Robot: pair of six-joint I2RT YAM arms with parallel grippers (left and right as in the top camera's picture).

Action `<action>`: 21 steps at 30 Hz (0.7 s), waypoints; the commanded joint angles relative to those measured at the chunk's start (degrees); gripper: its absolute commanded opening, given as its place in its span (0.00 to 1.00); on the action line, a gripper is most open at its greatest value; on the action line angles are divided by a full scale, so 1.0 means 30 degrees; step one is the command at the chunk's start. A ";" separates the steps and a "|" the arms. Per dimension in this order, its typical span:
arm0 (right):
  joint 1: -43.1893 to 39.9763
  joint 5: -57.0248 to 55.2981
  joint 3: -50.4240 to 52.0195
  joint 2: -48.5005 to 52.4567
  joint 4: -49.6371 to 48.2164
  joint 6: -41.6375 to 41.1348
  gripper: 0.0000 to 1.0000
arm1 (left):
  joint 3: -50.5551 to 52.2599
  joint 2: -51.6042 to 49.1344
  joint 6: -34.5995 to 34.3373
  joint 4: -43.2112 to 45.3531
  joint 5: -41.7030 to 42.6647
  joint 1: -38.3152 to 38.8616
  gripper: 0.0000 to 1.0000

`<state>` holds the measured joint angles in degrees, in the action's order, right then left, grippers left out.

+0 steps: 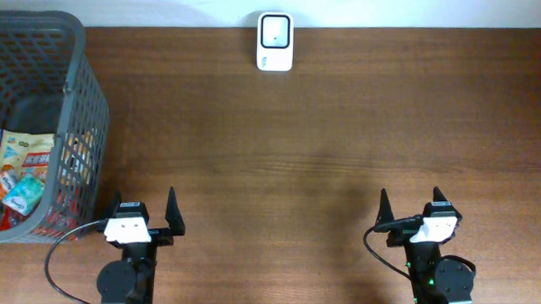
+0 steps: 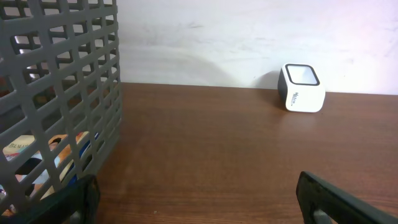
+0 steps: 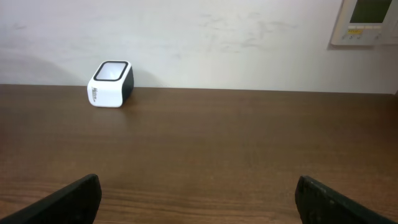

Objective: Scan the item barcode

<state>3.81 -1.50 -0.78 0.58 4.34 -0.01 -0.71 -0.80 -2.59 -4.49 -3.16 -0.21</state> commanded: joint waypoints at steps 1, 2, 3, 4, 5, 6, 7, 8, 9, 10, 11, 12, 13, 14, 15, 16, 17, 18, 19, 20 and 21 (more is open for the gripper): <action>0.0102 -0.0168 0.0153 -0.0131 0.0073 -0.0153 0.98 | 0.0058 0.0168 -0.1056 0.0838 0.3082 -0.0109 0.99; 0.0102 -0.0168 0.0153 -0.0131 0.0073 -0.0146 0.98 | 0.0058 0.0168 -0.1581 0.1224 0.6054 -0.0109 0.99; 0.0102 -0.0168 0.0153 -0.0131 0.0073 -0.0146 0.98 | 0.0058 0.0168 -0.1574 0.1450 0.7614 -0.0117 0.99; 0.0102 -0.0168 0.0153 -0.0131 0.0073 -0.0146 0.99 | 0.0058 0.0168 -0.1559 0.2127 0.9843 -0.0117 0.99; 0.0102 -0.0168 0.0153 -0.0131 0.0073 -0.0146 0.98 | 0.0058 0.0168 -0.1559 0.3461 1.2007 -0.0117 0.99; 0.0102 -0.0168 0.0153 -0.0131 0.0073 -0.0146 0.98 | 0.0058 0.0168 -0.1566 0.5552 1.3639 -0.0117 0.99; 0.0102 -0.0168 0.0153 -0.0131 0.0073 -0.0146 0.98 | 0.0007 0.0168 -0.1574 0.7803 1.4622 -0.0117 0.99; 0.0102 -0.0168 0.0153 -0.0131 0.0073 -0.0146 0.98 | -0.0124 0.0168 -0.1617 0.9282 1.4834 -0.0117 0.99; 0.0102 -0.0168 0.0153 -0.0131 0.0073 -0.0146 0.99 | -0.0568 0.0168 -0.1902 1.0958 1.4600 -0.0117 0.99; 0.0102 -0.0168 0.0153 -0.0131 0.0073 -0.0146 0.98 | -0.1122 0.0168 -0.1894 1.1511 1.4375 -0.0117 0.99; 0.0102 -0.0168 0.0153 -0.0131 0.0073 -0.0146 0.98 | -0.2018 0.0168 -0.1858 1.1300 1.3850 -0.0117 0.99; 0.0102 -0.0168 0.0153 -0.0131 0.0073 -0.0146 0.98 | -0.3162 0.0073 -0.1690 1.0652 1.3070 -0.0117 0.99; 0.0102 -0.0168 0.0153 -0.0131 0.0073 -0.0146 0.99 | -0.4036 -0.0058 -0.1137 1.0149 1.2728 -0.0117 0.99; 0.0102 -0.0168 0.0153 -0.0131 0.0073 -0.0146 0.98 | -0.5202 -0.0342 -0.0051 0.9457 1.2553 -0.0117 0.99; 0.0102 -0.0168 0.0153 -0.0131 0.0073 -0.0146 0.98 | -0.6360 -0.0743 0.1078 0.8692 1.2407 -0.0117 0.99; 0.0102 -0.0168 0.0153 -0.0131 0.0073 -0.0146 0.98 | -0.7512 -0.1202 0.1545 0.7614 1.1555 -0.0117 0.99; 0.0102 -0.0168 0.0153 -0.0131 0.0073 -0.0153 0.98 | -0.9304 -0.2018 0.1537 0.5333 0.9806 -0.0117 0.99; 0.0102 -0.0168 0.0153 -0.0131 0.0073 -0.0146 0.98 | -1.0673 -0.2718 0.1552 0.3497 0.8961 -0.0117 0.99; 0.0102 -0.0168 0.0153 -0.0131 0.0073 -0.0146 0.98 | -1.3835 -0.4634 0.2361 -0.0954 0.8561 -0.0117 0.99; 0.0102 -0.0168 0.0153 -0.0131 0.0073 -0.0146 0.98 | -1.5912 -0.6091 0.2907 -0.3781 0.8896 -0.0117 0.99; 0.0102 -0.0168 0.0153 -0.0131 0.0073 -0.0153 0.98 | -1.8156 -0.7810 0.3045 -0.6965 0.9930 -0.0117 0.99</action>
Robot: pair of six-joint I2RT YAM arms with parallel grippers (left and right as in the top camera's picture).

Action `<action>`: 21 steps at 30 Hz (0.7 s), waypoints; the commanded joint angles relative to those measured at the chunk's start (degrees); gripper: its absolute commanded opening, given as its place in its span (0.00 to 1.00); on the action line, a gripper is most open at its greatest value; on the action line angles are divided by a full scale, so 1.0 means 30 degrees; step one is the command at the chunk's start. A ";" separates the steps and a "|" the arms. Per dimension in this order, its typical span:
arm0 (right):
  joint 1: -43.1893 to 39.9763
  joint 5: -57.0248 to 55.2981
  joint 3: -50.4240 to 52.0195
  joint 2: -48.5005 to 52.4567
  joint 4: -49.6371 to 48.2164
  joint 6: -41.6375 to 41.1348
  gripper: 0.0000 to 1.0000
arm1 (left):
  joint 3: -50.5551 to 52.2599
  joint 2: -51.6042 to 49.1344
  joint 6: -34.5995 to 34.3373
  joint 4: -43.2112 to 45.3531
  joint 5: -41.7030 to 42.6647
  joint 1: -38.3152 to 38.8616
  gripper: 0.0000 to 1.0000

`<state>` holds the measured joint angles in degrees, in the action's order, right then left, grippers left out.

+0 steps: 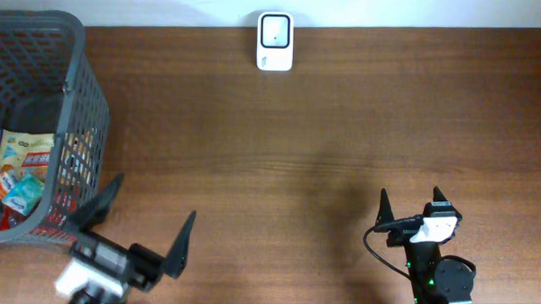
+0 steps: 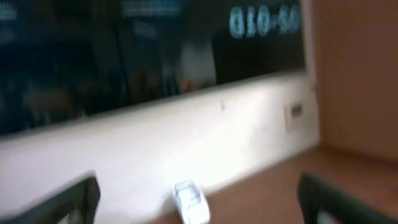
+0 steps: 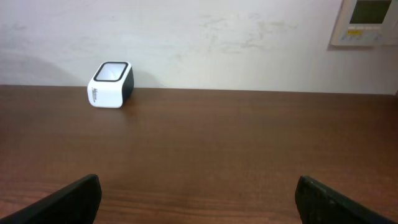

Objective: Scan the item barcode
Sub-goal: 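Reach the left gripper into the grey basket and grasp the yellow wipes packet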

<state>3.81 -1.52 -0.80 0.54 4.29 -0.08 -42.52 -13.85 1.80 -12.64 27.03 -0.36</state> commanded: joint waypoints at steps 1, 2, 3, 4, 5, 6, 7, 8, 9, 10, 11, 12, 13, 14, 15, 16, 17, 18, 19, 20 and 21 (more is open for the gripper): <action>0.0102 -0.0160 0.0160 -0.0117 0.0087 -0.0124 0.98 | -0.5552 -0.4561 0.1588 -0.6353 0.0954 -0.0066 0.99; 0.0102 -0.0160 0.0160 -0.0117 0.0087 -0.0124 0.98 | -0.6441 -0.5435 0.1588 -0.8102 0.1253 -0.0066 0.99; 0.0102 -0.0160 0.0160 -0.0117 0.0087 -0.0131 0.98 | -0.6834 -0.6105 0.1596 -0.9020 0.1013 -0.0066 0.99; 0.0102 -0.0160 0.0160 -0.0117 0.0087 -0.0124 0.98 | -0.6856 -0.6703 0.1596 -0.9158 0.0823 -0.0066 0.99; 0.0102 -0.0168 0.0160 -0.0117 0.0087 -0.0124 0.98 | -0.6958 -0.7242 0.1574 -0.8947 0.0838 -0.0066 0.99; 0.0102 -0.0160 0.0160 -0.0117 0.0087 -0.0124 0.98 | -0.7257 -0.7723 0.1246 -0.8852 0.0678 -0.0066 0.99; 0.0102 -0.0160 0.0160 -0.0117 0.0087 -0.0124 0.98 | -0.7883 -0.8313 0.0262 -0.8947 -0.0058 -0.0066 0.99; 0.0102 -0.0160 0.0160 -0.0117 0.0087 -0.0124 0.98 | -0.9398 -0.9406 -0.1319 -0.9806 -0.1770 -0.0066 0.99; 0.0102 -0.0160 0.0160 -0.0117 0.0087 -0.0124 0.98 | -1.1395 -1.0688 -0.1792 -1.1329 -0.3344 -0.0066 0.99; 0.0102 -0.0160 0.0160 -0.0117 0.0087 -0.0124 0.99 | -1.3158 -1.1788 -0.1821 -1.2852 -0.4816 -0.0066 0.99; 0.0102 -0.0160 0.0160 -0.0117 0.0087 -0.0124 0.98 | -1.4994 -1.3092 -0.1821 -1.4484 -0.6637 -0.0066 0.99; 0.0102 -0.0160 0.0160 -0.0117 0.0087 -0.0124 0.99 | -1.7099 -1.4659 -0.1821 -1.6313 -0.8743 -0.0066 0.99; 0.0102 -0.0160 0.0160 -0.0117 0.0087 -0.0124 0.98 | -1.8950 -1.6138 -0.1814 -1.7682 -0.9865 -0.0066 0.99; 0.0102 -0.0160 0.0160 -0.0117 0.0087 -0.0124 0.99 | -2.0291 -1.7282 -0.1807 -1.8629 -1.0025 -0.0066 0.99; 0.0102 -0.0160 0.0160 -0.0117 0.0087 -0.0124 0.98 | -2.1566 -1.8600 -0.1814 -1.9730 -0.9806 -0.0066 0.99; 0.0102 -0.0160 0.0160 -0.0117 0.0087 -0.0124 0.99 | -2.1915 -1.9292 -0.1814 -1.9992 -1.0054 -0.0066 0.99; 0.0102 -0.0160 0.0160 -0.0117 0.0087 -0.0124 0.98 | -2.1981 -1.9977 -0.2280 -2.0036 -1.0892 -0.0080 0.99; 0.0102 -0.0160 0.0160 -0.0117 0.0087 -0.0124 0.98 | -2.1974 -2.0480 -0.3759 -2.0101 -1.2167 -0.0270 0.99; 0.0102 -0.0160 0.0160 -0.0117 0.0087 -0.0124 0.98 | -2.1981 -2.1063 -0.5850 -2.0189 -1.3580 -0.0780 0.99; 0.0102 -0.0160 0.0160 -0.0117 0.0087 -0.0124 0.98 | -2.1988 -2.1689 -0.7359 -2.0138 -1.4025 -0.1960 0.99; 0.0102 -0.0160 0.0160 -0.0117 0.0087 -0.0124 0.98 | -2.1988 -2.2032 -0.8182 -2.0087 -1.3835 -0.2973 0.99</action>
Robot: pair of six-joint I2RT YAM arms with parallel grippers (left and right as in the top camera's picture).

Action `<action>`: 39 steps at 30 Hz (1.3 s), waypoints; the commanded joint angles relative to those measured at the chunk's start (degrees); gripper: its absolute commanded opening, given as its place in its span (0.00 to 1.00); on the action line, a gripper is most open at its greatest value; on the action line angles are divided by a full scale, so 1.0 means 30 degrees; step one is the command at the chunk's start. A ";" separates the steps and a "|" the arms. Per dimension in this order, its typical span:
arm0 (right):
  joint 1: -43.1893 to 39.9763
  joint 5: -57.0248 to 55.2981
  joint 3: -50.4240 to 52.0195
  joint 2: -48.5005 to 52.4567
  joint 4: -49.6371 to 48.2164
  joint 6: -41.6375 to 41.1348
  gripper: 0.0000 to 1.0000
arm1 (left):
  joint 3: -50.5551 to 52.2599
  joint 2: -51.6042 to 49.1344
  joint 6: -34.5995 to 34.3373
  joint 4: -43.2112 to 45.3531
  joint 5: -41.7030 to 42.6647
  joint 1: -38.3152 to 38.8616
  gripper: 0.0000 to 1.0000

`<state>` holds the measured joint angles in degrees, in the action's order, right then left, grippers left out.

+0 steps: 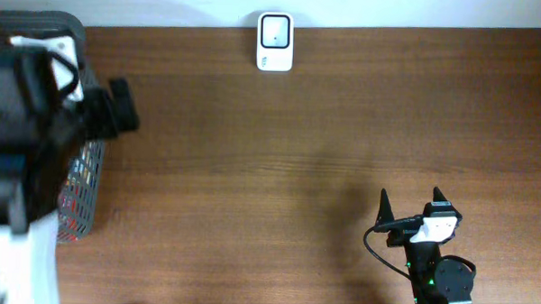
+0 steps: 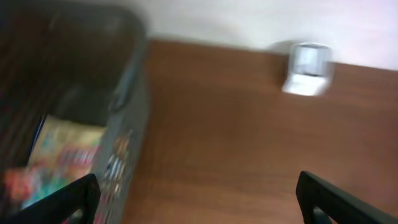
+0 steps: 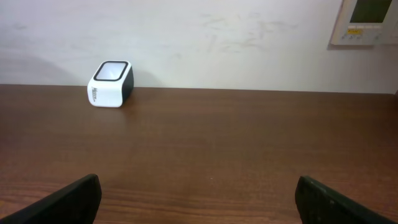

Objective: Scan the item barcode
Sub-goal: 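Reach the left gripper into the grey basket and grasp the yellow wipes packet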

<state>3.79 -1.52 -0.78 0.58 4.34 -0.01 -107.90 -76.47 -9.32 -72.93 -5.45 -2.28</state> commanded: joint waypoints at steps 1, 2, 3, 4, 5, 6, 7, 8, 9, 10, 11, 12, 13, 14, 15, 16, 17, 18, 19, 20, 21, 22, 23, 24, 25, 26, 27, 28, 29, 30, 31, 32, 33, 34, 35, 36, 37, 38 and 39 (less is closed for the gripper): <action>0.0109 -0.0160 0.0153 -0.0131 0.0073 -0.0146 0.99 | -0.0197 -0.1472 -0.5384 0.0007 -0.2608 -0.3650 0.99; 0.0109 -0.0160 0.0153 -0.0131 0.0073 -0.0146 0.98 | -0.0197 -0.1712 -0.5996 0.0029 -0.2120 -0.5107 0.99; 0.0109 -0.0160 0.0153 -0.0131 0.0073 -0.0146 0.99 | -0.0197 -0.1851 -0.6397 0.0095 -0.1719 -0.6193 0.99; 0.0109 -0.0160 0.0153 -0.0131 0.0073 -0.0146 0.98 | -0.0197 -0.1989 -0.6732 0.0240 -0.1443 -0.7482 0.99; 0.0109 -0.0160 0.0153 -0.0131 0.0073 -0.0146 0.99 | -0.0197 -0.2084 -0.7118 0.0503 -0.1464 -0.8648 0.99; 0.0109 -0.0160 0.0153 -0.0131 0.0073 -0.0146 0.98 | -0.0197 -0.2164 -0.7125 0.0882 -0.1464 -0.9486 0.99; 0.0109 -0.0160 0.0153 -0.0131 0.0073 -0.0146 0.98 | -0.0197 -0.2251 -0.7140 0.1151 -0.1443 -1.0171 0.99; 0.0109 -0.0160 0.0153 -0.0131 0.0073 -0.0146 0.98 | -0.0197 -0.2353 -0.7169 0.1217 -0.1399 -1.0703 0.99; 0.0109 -0.0160 0.0153 -0.0131 0.0073 -0.0146 0.98 | -0.0189 -0.2455 -0.7162 0.1195 -0.1406 -1.0987 0.99; 0.0109 -0.0160 0.0153 -0.0131 0.0073 -0.0146 0.98 | -0.0189 -0.2652 -0.7162 0.1049 -0.1428 -1.1183 0.99; 0.0109 -0.0160 0.0153 -0.0131 0.0073 -0.0146 0.98 | -0.0138 -0.2980 -0.7169 0.0845 -0.1421 -1.1300 0.99; 0.0109 -0.0160 0.0153 -0.0131 0.0073 -0.0146 0.98 | -0.0015 -0.3279 -0.7169 0.0823 -0.1486 -1.1300 0.99; 0.0109 -0.0160 0.0153 -0.0131 0.0073 -0.0146 0.99 | 0.0146 -0.3636 -0.7176 0.0809 -0.1632 -1.1300 0.99; 0.0109 -0.0160 0.0153 -0.0131 0.0073 -0.0146 0.98 | 0.0335 -0.3956 -0.7176 0.0823 -0.1625 -1.1300 0.99; 0.0109 -0.0160 0.0153 -0.0131 0.0073 -0.0146 0.98 | 0.0648 -0.4386 -0.7402 0.0823 -0.1639 -1.1300 0.99; 0.0109 -0.0160 0.0153 -0.0131 0.0073 -0.0146 0.98 | 0.0918 -0.4881 -0.7694 0.0918 -0.1625 -1.1300 0.99; 0.0109 -0.0160 0.0153 -0.0131 0.0073 -0.0146 0.98 | 0.0991 -0.5348 -0.7825 0.1056 -0.1610 -1.1300 0.99; 0.0109 -0.0160 0.0153 -0.0131 0.0073 -0.0146 0.98 | 0.0991 -0.5719 -0.7817 0.1290 -0.1588 -1.1249 0.99; 0.0109 -0.0160 0.0153 -0.0131 0.0073 -0.0146 0.98 | 0.0991 -0.6266 -0.7803 0.1559 -0.1574 -1.1111 0.99; 0.0109 -0.0160 0.0153 -0.0131 0.0073 -0.0146 0.98 | 0.0991 -0.6776 -0.7694 0.1814 -0.1625 -1.0987 0.99; 0.0109 -0.0160 0.0153 -0.0131 0.0073 -0.0146 0.98 | 0.0991 -0.7329 -0.7584 0.1989 -0.1610 -1.0950 0.99; 0.0109 -0.0160 0.0153 -0.0131 0.0073 -0.0146 0.98 | 0.0991 -0.7643 -0.7584 0.2011 -0.1603 -1.0943 0.99; 0.0109 -0.0160 0.0153 -0.0131 0.0073 -0.0146 0.98 | 0.0991 -0.7941 -0.7584 0.2004 -0.1610 -1.0877 0.99; 0.0109 -0.0160 0.0153 -0.0131 0.0073 -0.0146 0.99 | 0.0991 -0.8196 -0.7592 0.1960 -0.1588 -1.0805 0.99; 0.0109 -0.0160 0.0153 -0.0131 0.0073 -0.0146 0.98 | 0.0991 -0.8612 -0.7592 0.1938 -0.1545 -1.0622 0.99; 0.0109 -0.0160 0.0153 -0.0131 0.0073 -0.0146 0.98 | 0.0991 -0.8983 -0.7592 0.1960 -0.1537 -1.0346 0.99; 0.0109 -0.0160 0.0153 -0.0131 0.0073 -0.0146 0.98 | 0.0991 -0.9318 -0.7592 0.1982 -0.1530 -1.0040 0.99; 0.0109 -0.0160 0.0153 -0.0131 0.0073 -0.0146 0.99 | 0.0991 -0.9639 -0.7570 0.2011 -0.1566 -0.9668 0.99; 0.0109 -0.0160 0.0153 -0.0131 0.0073 -0.0146 0.98 | 0.0991 -1.0040 -0.7431 0.2113 -0.1625 -0.9260 0.99; 0.0109 -0.0160 0.0153 -0.0131 0.0073 -0.0146 0.98 | 0.0991 -1.0360 -0.7439 0.2273 -0.1719 -0.9020 0.99; 0.0109 -0.0160 0.0153 -0.0131 0.0073 -0.0146 0.99 | 0.0991 -1.0746 -0.7453 0.2404 -0.2047 -0.8823 0.99; 0.0109 -0.0160 0.0153 -0.0131 0.0073 -0.0146 0.98 | 0.0991 -1.1030 -0.7453 0.2463 -0.2441 -0.8728 0.99; 0.0109 -0.0160 0.0153 -0.0131 0.0073 -0.0146 0.98 | 0.0991 -1.1460 -0.7861 0.2448 -0.3330 -0.8677 0.99; 0.0109 -0.0160 0.0153 -0.0131 0.0073 -0.0146 0.99 | 0.0991 -1.1934 -0.8706 0.2295 -0.4197 -0.8706 0.99; 0.0109 -0.0160 0.0153 -0.0131 0.0073 -0.0146 0.99 | 0.0991 -1.2167 -0.8750 0.2295 -0.4197 -0.8765 0.99; 0.0109 -0.0160 0.0153 -0.0131 0.0073 -0.0146 0.98 | 0.0991 -1.2466 -0.8757 0.2310 -0.4087 -0.8845 0.99; 0.0109 -0.0160 0.0153 -0.0131 0.0073 -0.0146 0.98 | 0.0991 -1.2706 -0.8757 0.2317 -0.3912 -0.8903 0.99; 0.0109 -0.0160 0.0153 -0.0131 0.0073 -0.0146 0.98 | 0.0991 -1.2910 -0.8757 0.2346 -0.3796 -0.8976 0.99; 0.0109 -0.0160 0.0153 -0.0131 0.0073 -0.0146 0.98 | 0.0991 -1.3143 -0.8757 0.2492 -0.3650 -0.9071 0.99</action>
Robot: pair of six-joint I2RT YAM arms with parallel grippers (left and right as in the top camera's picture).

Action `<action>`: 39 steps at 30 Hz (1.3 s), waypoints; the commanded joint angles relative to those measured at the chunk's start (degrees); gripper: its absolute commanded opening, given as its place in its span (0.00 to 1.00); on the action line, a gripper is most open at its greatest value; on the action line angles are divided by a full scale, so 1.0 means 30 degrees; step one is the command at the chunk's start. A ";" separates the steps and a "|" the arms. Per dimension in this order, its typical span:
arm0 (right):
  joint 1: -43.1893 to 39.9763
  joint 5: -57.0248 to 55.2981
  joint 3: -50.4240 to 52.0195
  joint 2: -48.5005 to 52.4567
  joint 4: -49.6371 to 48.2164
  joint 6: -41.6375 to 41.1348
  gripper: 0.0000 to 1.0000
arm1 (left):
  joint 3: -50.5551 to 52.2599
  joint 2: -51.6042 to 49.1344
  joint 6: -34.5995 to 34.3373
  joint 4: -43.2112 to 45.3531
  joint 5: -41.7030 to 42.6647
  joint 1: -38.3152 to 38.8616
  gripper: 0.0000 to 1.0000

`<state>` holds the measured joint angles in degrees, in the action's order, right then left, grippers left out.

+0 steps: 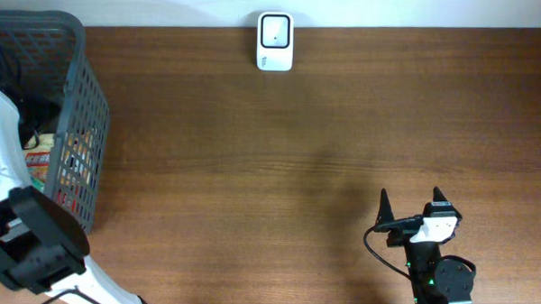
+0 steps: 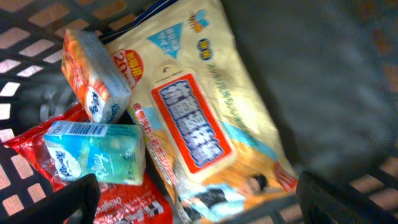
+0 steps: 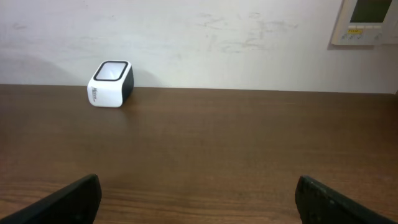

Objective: Scan the item barcode
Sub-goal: 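Reach the left gripper into the grey basket and grasp the yellow wipes packet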

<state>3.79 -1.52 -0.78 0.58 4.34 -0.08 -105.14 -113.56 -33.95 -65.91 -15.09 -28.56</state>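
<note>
The white barcode scanner (image 1: 276, 30) stands at the table's far edge, also seen in the right wrist view (image 3: 111, 84). My left gripper (image 2: 199, 208) is open, low inside the grey basket (image 1: 85, 100). Just below it lie a large yellow wipes pack (image 2: 199, 124), an orange-and-white tissue pack (image 2: 93, 74), a teal tissue pack (image 2: 93, 152) and a red packet (image 2: 121, 202). Nothing is between its fingers. In the overhead view the left arm (image 1: 2, 138) reaches into the basket and its fingers are hidden. My right gripper (image 1: 415, 209) rests open at the front right.
The basket's mesh wall (image 2: 37, 25) surrounds the left gripper closely. A wall panel (image 3: 367, 22) hangs at the back right. Brown tabletop (image 1: 297, 153) lies between basket, scanner and right arm.
My left gripper was high over the basket's rim with the scanner in its view. Now it is down inside the basket, close above the packs. The right arm has not moved.
Both grippers first rested open at the table's front edge. The left arm then stood raised with its camera facing the wall, then over the basket, and now its open gripper is inside the basket above the packs. The right arm stayed put.
</note>
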 commanded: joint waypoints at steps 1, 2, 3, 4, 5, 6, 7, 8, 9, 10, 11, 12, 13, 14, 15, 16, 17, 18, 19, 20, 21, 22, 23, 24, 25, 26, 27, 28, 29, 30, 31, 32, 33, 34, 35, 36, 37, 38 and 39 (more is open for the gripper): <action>0.0109 -0.0160 0.0153 -0.0131 0.0073 -0.0124 0.99 | 0.0073 -0.1137 -0.0546 0.0277 -0.0066 -0.0401 0.99; 0.0109 -0.0160 0.0153 -0.0131 0.0073 -0.0124 0.98 | 0.0073 -0.1311 -0.0539 0.0393 0.0189 -0.0408 0.99; 0.0109 -0.0160 0.0153 -0.0131 0.0073 -0.0124 0.98 | 0.0073 -0.1566 -0.0539 0.0546 0.0379 -0.0408 0.99; 0.0109 -0.0160 0.0153 -0.0131 0.0073 -0.0124 0.98 | 0.0073 -0.1719 -0.0539 0.0590 0.0495 -0.0393 0.99; 0.0109 -0.0160 0.0153 -0.0131 0.0073 -0.0124 0.98 | 0.0073 -0.1931 -0.0546 0.0685 0.0743 -0.0364 0.99; 0.0109 -0.0160 0.0153 -0.0131 0.0073 -0.0124 0.98 | 0.0073 -0.2229 -0.0546 0.0838 0.0816 -0.0277 0.99; 0.0109 -0.0160 0.0153 -0.0131 0.0073 -0.0124 0.99 | 0.0073 -0.2492 -0.0546 0.1005 0.0780 -0.0204 0.99; 0.0109 -0.0160 0.0153 -0.0131 0.0073 -0.0124 0.98 | 0.0073 -0.2739 -0.0539 0.1253 0.0780 -0.0124 0.99; 0.0109 -0.0160 0.0153 -0.0131 0.0073 -0.0124 0.98 | 0.0073 -0.2922 -0.0532 0.1457 0.0743 -0.0015 1.00; 0.0109 -0.0160 0.0153 -0.0131 0.0073 -0.0124 0.98 | 0.0073 -0.3184 -0.0539 0.1727 0.0743 0.0131 0.99; 0.0109 -0.0160 0.0153 -0.0131 0.0073 -0.0124 0.98 | 0.0073 -0.3395 -0.0532 0.1982 0.0736 0.0270 0.97; 0.0109 -0.0160 0.0153 -0.0131 0.0073 -0.0124 0.98 | 0.0073 -0.3534 -0.0532 0.2229 0.0736 0.0437 0.95; 0.0109 -0.0160 0.0153 -0.0131 0.0073 -0.0124 0.98 | 0.0073 -0.3657 -0.0532 0.2317 0.0736 0.0546 0.87; 0.0109 -0.0160 0.0153 -0.0131 0.0073 -0.0124 0.98 | 0.0073 -0.3789 -0.0539 0.2302 0.0736 0.0634 0.75; 0.0109 -0.0160 0.0153 -0.0131 0.0073 -0.0124 0.98 | 0.0073 -0.4022 -0.0539 0.2237 0.0576 0.0656 0.67; 0.0109 -0.0160 0.0153 -0.0131 0.0073 -0.0124 0.98 | 0.0080 -0.4197 -0.0539 0.2164 0.0379 0.0663 0.67; 0.0109 -0.0168 0.0153 -0.0131 0.0073 -0.0124 0.98 | 0.0080 -0.4393 -0.0539 0.2004 0.0138 0.0663 0.67; 0.0109 -0.0160 0.0153 -0.0131 0.0073 -0.0124 0.98 | 0.0080 -0.4692 -0.0546 0.1676 0.0007 0.0663 0.67; 0.0109 -0.0160 0.0153 -0.0131 0.0073 -0.0124 0.98 | 0.0080 -0.4983 -0.0539 0.1333 0.0015 0.0663 0.69; 0.0109 -0.0160 0.0153 -0.0131 0.0073 -0.0124 0.98 | 0.0080 -0.5107 -0.0539 0.1122 0.0007 0.0663 0.74; 0.0109 -0.0160 0.0153 -0.0131 0.0073 -0.0124 0.98 | 0.0080 -0.5348 -0.0539 0.0947 -0.0131 0.0663 0.75; 0.0109 -0.0160 0.0153 -0.0131 0.0073 -0.0124 0.98 | 0.0080 -0.5595 -0.0539 0.0940 -0.0284 0.0663 0.75; 0.0109 -0.0160 0.0153 -0.0131 0.0073 -0.0124 0.98 | 0.0080 -0.5763 -0.0539 0.0874 -0.0277 0.0619 0.73; 0.0109 -0.0160 0.0153 -0.0131 0.0073 -0.0124 0.98 | 0.0080 -0.5901 -0.0539 0.0801 -0.0248 0.0590 0.67; 0.0109 -0.0160 0.0153 -0.0131 0.0073 -0.0124 0.98 | 0.0080 -0.5989 -0.0532 0.0787 -0.0262 0.0590 0.61; 0.0109 -0.0160 0.0153 -0.0131 0.0073 -0.0124 0.98 | 0.0066 -0.5974 -0.0532 0.0794 -0.0262 0.0590 0.42; 0.0109 -0.0160 0.0153 -0.0131 0.0073 -0.0124 0.98 | 0.0000 -0.5960 -0.0525 0.0772 -0.0255 0.0590 0.26; 0.0109 -0.0160 0.0153 -0.0131 0.0073 -0.0124 0.98 | -0.0138 -0.5945 -0.0510 0.0641 -0.0255 0.0590 0.12; 0.0109 -0.0160 0.0153 -0.0131 0.0073 -0.0124 0.98 | -0.0364 -0.5938 -0.0284 0.0444 -0.0262 0.0590 0.01; 0.0109 -0.0160 0.0153 -0.0131 0.0073 -0.0124 0.98 | -0.0729 -0.5887 -0.0248 0.0117 -0.0262 0.0576 0.00; 0.0109 -0.0160 0.0153 -0.0131 0.0073 -0.0124 0.98 | -0.1377 -0.5814 -0.0248 -0.0437 -0.0255 0.0546 0.00; 0.0109 -0.0160 0.0153 -0.0131 0.0073 -0.0124 0.98 | -0.2157 -0.5697 -0.0248 -0.1086 -0.0255 0.0532 0.00; 0.0109 -0.0160 0.0153 -0.0131 0.0073 -0.0124 0.98 | -0.3082 -0.5581 -0.0248 -0.1719 -0.0255 0.0532 0.00; 0.0109 -0.0160 0.0153 -0.0131 0.0073 -0.0124 0.99 | -0.4342 -0.5428 -0.0248 -0.2586 -0.0240 0.0539 0.00; 0.0109 -0.0160 0.0153 -0.0131 0.0073 -0.0124 0.98 | -0.5632 -0.5289 -0.0248 -0.3417 -0.0211 0.0539 0.00; 0.0109 -0.0160 0.0153 -0.0131 0.0073 -0.0124 0.98 | -0.6907 -0.5115 -0.0248 -0.4211 -0.0182 0.0539 0.00; 0.0109 -0.0160 0.0153 -0.0131 0.0073 -0.0124 0.98 | -0.8466 -0.4852 -0.0255 -0.5151 -0.0182 0.0539 0.00; 0.0109 -0.0160 0.0153 -0.0131 0.0073 -0.0124 0.99 | -0.9573 -0.4583 -0.0248 -0.5727 -0.0189 0.0532 0.00; 0.0109 -0.0160 0.0153 -0.0131 0.0073 -0.0124 0.98 | -1.0557 -0.4255 -0.0248 -0.6156 -0.0189 0.0539 0.00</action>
<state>3.79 -1.50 -0.78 0.58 4.34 -0.05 -127.61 -130.41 -35.38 -81.47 -15.33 -26.59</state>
